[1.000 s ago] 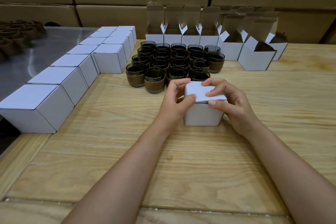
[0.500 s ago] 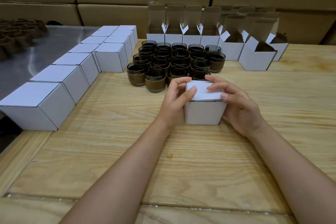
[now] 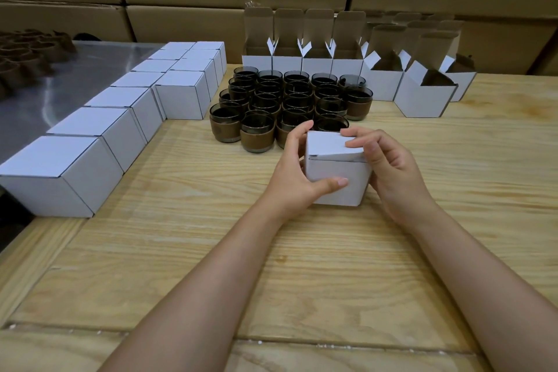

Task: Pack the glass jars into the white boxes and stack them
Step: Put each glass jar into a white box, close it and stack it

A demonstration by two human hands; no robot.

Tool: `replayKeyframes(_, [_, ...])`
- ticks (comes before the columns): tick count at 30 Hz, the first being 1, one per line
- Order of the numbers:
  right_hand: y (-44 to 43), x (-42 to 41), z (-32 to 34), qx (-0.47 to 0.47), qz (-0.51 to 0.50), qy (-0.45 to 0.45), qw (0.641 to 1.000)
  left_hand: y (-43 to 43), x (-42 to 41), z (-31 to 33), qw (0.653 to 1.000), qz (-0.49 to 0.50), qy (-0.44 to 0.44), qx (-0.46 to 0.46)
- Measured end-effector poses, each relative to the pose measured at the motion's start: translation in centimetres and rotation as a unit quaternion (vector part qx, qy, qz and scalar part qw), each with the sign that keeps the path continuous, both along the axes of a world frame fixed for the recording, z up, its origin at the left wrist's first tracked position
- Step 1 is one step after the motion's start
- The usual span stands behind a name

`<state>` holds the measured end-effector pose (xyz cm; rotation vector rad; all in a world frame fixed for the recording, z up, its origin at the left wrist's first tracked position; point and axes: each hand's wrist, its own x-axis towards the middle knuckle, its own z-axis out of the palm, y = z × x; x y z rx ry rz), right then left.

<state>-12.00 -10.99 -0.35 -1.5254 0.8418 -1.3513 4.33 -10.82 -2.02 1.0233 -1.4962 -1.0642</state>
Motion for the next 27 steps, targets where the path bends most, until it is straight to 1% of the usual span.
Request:
replayKeyframes(5, [-0.1,0.5,-0.3,-0.056,-0.037,0.027,0.997,0.2,-0.1,0.2,0.999,0.015,-0.029,-0.004])
replayKeyframes(8, [-0.1,0.6,-0.3,-0.073,-0.046,0.036,0.996,0.2,-0.1,0.3,0.999,0.019,-0.043,-0.007])
replayKeyframes(10, [-0.2,0.4,-0.4,-0.070,-0.046,0.043,0.996,0.2,-0.1,0.4,0.999,0.019,-0.040,-0.003])
replayKeyframes(15, [-0.5,-0.4,-0.4,-0.031,-0.027,0.036,0.999,0.2,-0.1,0.4,0.999,0.022,-0.042,-0.005])
replayKeyframes(19, [-0.6,-0.6,-0.9,-0.038,-0.025,0.054,0.998,0.1,-0.2,0.3,0.999,0.022,-0.045,-0.012])
replayKeyframes(21, [-0.6,-0.6,-1.0,-0.048,-0.021,0.073,0.996,0.3,-0.4,0.3,0.995,0.041,-0.071,-0.049])
replayKeyframes(22, [-0.7,-0.6,-1.0,-0.055,-0.018,0.081,0.995,0.5,-0.5,0.3,0.987,0.066,-0.107,-0.099])
replayKeyframes(23, [-0.7,-0.7,-1.0,-0.062,-0.016,0.087,0.994,0.8,-0.6,0.2,0.968,0.094,-0.158,-0.169])
replayKeyframes(24, [-0.8,-0.7,-1.0,-0.068,-0.015,0.089,0.994,0.9,-0.7,0.2,0.937,0.119,-0.214,-0.249])
replayKeyframes(25, [-0.9,-0.8,-1.0,-0.073,-0.015,0.089,0.993,1.1,-0.8,0.2,0.898,0.140,-0.265,-0.321])
replayKeyframes(26, [-0.9,-0.8,-1.0,-0.074,-0.014,0.087,0.993,1.3,-0.9,0.2,0.861,0.158,-0.306,-0.374])
replayKeyframes(27, [-0.9,-0.8,-1.1,-0.072,-0.013,0.082,0.994,1.5,-0.9,0.3,0.832,0.174,-0.335,-0.406])
